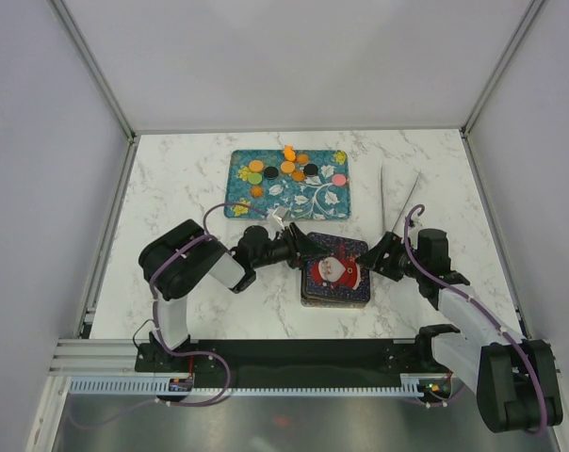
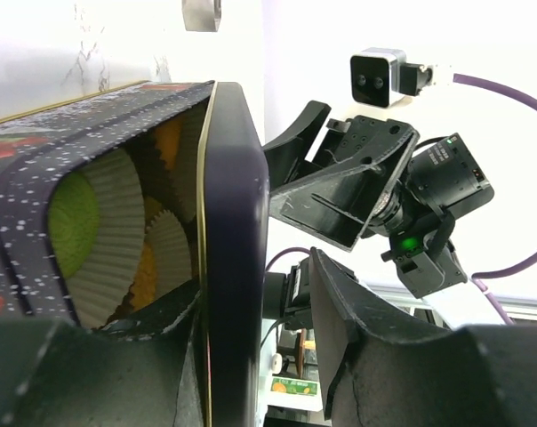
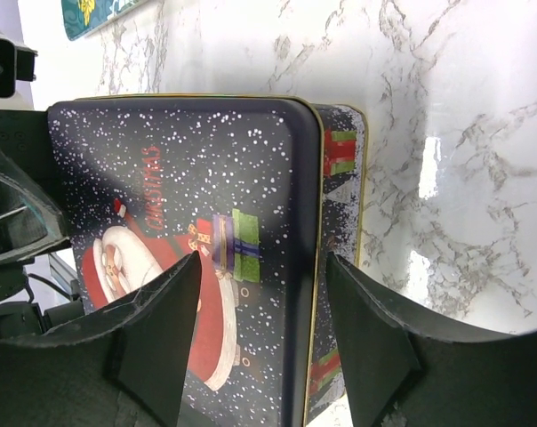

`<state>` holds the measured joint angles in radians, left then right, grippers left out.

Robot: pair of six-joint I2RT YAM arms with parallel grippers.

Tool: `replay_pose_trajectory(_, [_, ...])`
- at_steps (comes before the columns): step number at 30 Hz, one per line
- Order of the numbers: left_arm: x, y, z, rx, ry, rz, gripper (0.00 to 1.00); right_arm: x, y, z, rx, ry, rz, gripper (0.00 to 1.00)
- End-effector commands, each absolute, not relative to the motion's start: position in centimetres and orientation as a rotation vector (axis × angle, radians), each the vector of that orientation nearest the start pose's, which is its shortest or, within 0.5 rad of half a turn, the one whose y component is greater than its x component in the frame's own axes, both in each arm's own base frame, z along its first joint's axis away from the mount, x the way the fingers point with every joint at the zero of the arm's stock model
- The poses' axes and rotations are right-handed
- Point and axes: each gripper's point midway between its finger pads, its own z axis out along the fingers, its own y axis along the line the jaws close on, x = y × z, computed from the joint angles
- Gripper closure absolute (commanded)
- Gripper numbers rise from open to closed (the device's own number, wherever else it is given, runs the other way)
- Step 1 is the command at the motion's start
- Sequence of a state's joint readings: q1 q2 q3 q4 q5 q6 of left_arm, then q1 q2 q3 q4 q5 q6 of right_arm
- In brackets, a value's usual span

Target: Pack the cookies

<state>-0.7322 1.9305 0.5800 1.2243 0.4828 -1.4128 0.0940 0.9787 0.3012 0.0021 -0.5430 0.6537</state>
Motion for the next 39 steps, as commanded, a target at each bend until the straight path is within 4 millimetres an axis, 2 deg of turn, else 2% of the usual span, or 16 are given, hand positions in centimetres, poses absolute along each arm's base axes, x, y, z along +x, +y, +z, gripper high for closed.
replay_pose_trajectory(1, [24.3,-37.0,11.7,-0.2,2.075,-1.863,0.53,23.9,13.5,7.1,0.295,2.266,1.0,0.34])
replay_pose_trajectory(13, [24.4,-35.7,11.3,-0.201,2.097,-1.835,0.5,23.9,13.4,6.9,0.293,2.274,0.997,0.35])
replay_pose_trajectory(27, [24.8,-33.2,10.6,-0.24,2.113,-1.795,0.5,23.9,13.4,6.7,0.294,2.282,0.995,0.36])
replay_pose_trajectory(39, [25.0,-31.7,9.3,-0.292,2.156,-1.736,0.5,24.0,13.4,6.9,0.287,2.293,0.984,0.36])
